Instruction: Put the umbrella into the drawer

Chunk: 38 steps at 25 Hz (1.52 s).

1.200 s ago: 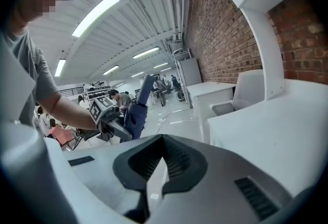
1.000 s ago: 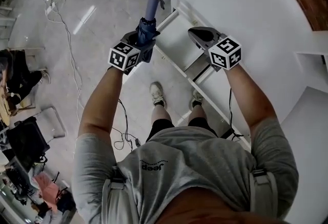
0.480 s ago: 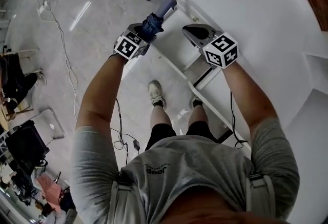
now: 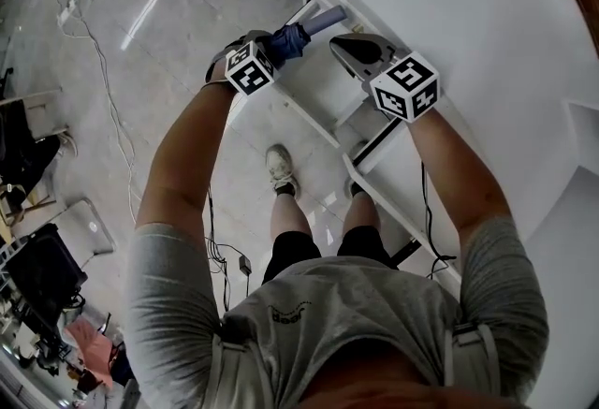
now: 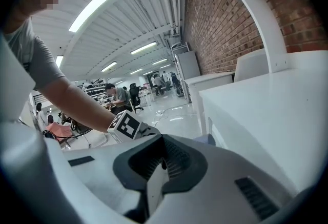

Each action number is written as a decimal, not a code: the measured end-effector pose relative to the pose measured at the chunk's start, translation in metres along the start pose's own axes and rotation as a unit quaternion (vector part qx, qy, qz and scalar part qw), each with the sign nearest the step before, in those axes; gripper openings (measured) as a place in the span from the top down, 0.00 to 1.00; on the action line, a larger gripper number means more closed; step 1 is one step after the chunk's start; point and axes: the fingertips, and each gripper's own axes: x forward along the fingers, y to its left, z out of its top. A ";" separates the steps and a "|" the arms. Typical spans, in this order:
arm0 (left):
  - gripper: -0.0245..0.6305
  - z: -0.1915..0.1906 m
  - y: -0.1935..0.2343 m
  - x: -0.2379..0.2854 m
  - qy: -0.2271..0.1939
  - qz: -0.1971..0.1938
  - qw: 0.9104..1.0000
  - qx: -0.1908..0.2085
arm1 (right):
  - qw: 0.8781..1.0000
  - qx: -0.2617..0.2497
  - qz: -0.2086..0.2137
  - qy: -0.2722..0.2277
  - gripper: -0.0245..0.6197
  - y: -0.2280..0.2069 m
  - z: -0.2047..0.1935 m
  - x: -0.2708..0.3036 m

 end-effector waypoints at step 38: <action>0.56 0.031 -0.052 0.092 0.124 -0.032 0.951 0.281 | 0.998 0.041 0.022 -0.042 0.95 -0.007 0.005 0.005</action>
